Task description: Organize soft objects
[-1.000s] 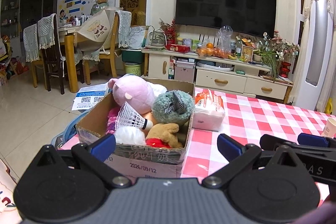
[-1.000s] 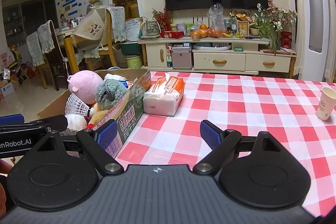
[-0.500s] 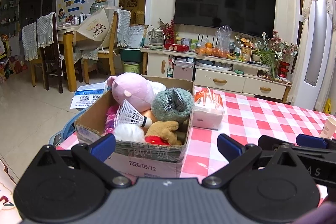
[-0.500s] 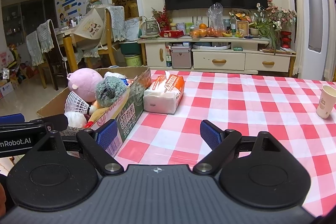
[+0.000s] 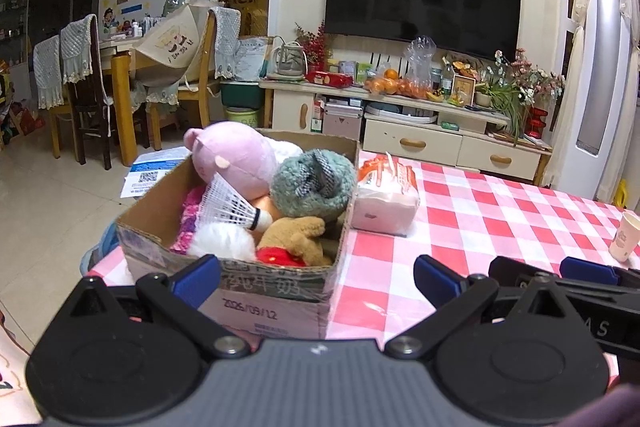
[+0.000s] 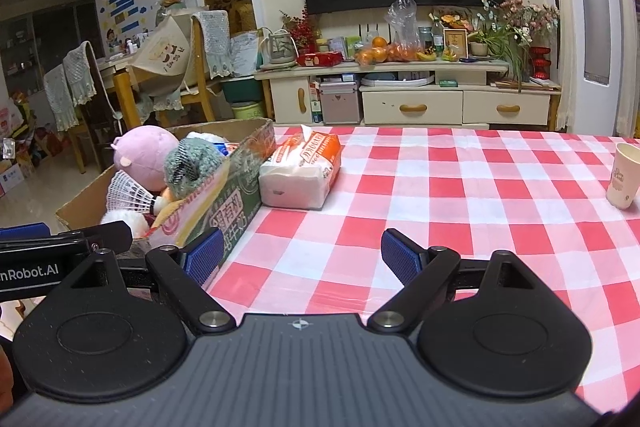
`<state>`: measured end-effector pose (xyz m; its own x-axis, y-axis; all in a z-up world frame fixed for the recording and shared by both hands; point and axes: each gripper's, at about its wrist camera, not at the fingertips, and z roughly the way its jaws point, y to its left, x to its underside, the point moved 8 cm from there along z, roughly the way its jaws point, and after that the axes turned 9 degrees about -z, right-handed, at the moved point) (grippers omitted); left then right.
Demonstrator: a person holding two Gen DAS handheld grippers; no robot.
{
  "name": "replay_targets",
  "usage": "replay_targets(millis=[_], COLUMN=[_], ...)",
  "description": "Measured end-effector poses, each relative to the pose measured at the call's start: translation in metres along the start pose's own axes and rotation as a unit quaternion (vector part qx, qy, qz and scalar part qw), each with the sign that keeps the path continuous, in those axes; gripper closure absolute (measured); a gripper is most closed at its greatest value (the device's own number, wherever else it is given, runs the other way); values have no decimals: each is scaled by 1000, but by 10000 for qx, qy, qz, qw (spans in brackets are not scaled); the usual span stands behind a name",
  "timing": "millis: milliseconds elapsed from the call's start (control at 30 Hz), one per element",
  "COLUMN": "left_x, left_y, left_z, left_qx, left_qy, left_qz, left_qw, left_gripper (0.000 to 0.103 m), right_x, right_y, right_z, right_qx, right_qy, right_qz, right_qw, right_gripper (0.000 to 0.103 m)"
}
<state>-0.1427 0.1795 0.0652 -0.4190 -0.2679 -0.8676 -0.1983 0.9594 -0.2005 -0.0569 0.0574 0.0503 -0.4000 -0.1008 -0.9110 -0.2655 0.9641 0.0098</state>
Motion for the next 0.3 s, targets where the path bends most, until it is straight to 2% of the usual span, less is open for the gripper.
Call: replay_targets(millis=[200,300], left_x=[4,3], left_y=[-19,-41], left_z=[12,19], left_qx=[65,79], left_qy=[57,23], left_qz=[132,291], left_qw=[9999,9995], left_gripper=[1,1], right_x=[6,8], right_y=[-20,-45], right_z=[6,11], right_qx=[54,220], right_qy=[28,40], right_qz=[127,279], right_qw=[9999,9994], right_gripper=[0,0])
